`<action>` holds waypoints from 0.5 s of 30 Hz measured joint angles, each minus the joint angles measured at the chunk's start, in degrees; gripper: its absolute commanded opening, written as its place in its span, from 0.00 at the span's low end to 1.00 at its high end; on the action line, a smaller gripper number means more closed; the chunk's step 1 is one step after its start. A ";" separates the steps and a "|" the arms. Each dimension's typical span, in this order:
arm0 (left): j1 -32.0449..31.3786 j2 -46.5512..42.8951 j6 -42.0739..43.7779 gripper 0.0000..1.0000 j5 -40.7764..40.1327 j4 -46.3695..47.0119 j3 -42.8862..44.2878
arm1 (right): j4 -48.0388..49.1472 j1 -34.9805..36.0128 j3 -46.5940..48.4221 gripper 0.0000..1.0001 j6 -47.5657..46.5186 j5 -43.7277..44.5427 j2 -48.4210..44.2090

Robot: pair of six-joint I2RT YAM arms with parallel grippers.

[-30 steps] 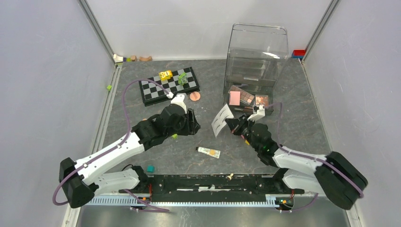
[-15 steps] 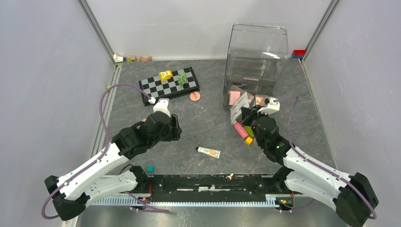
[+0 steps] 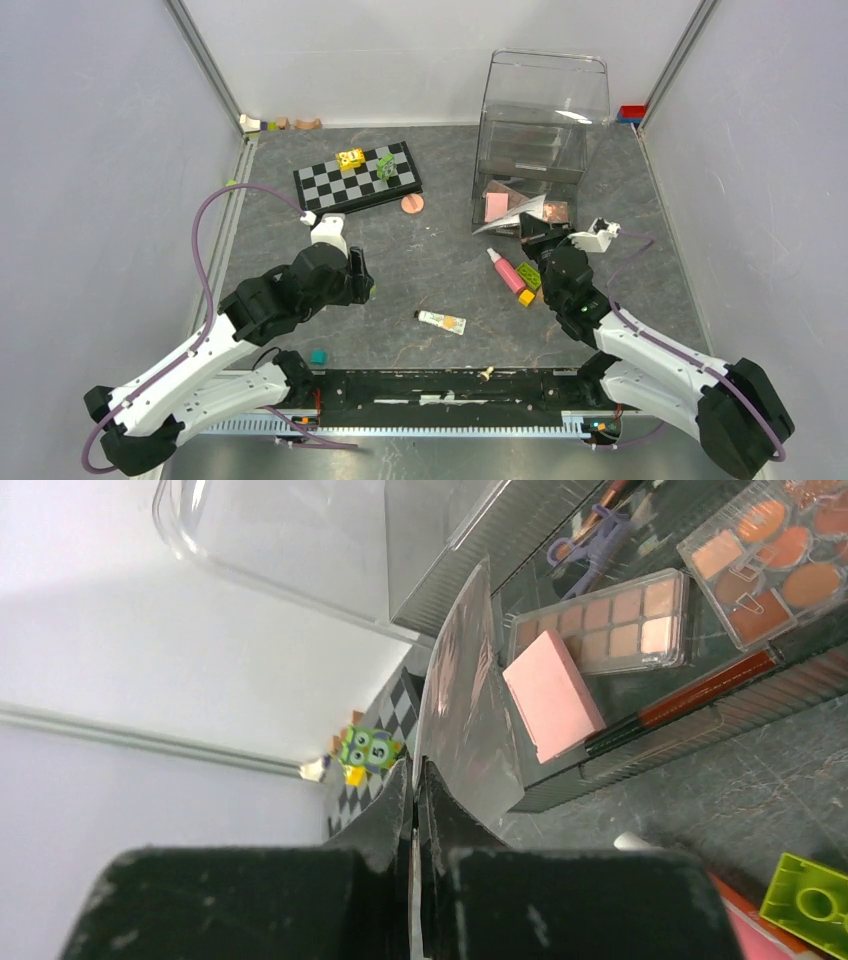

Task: Organize the makeup
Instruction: Place the makeup in the drawer.

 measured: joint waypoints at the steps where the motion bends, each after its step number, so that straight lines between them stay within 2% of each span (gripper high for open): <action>1: 0.00 -0.15 0.00 0.62 0.00 -0.11 0.00 | 0.44 -0.31 -0.22 0.00 1.38 0.26 0.44; 7: 0.00 -0.37 0.00 0.62 0.00 -0.20 0.00 | 7.67 -4.37 -3.41 0.00 10.25 -0.35 4.74; 15: 0.00 -0.26 0.09 0.62 -0.44 -0.39 0.00 | 13.53 -7.39 -3.56 0.00 13.62 -4.00 6.58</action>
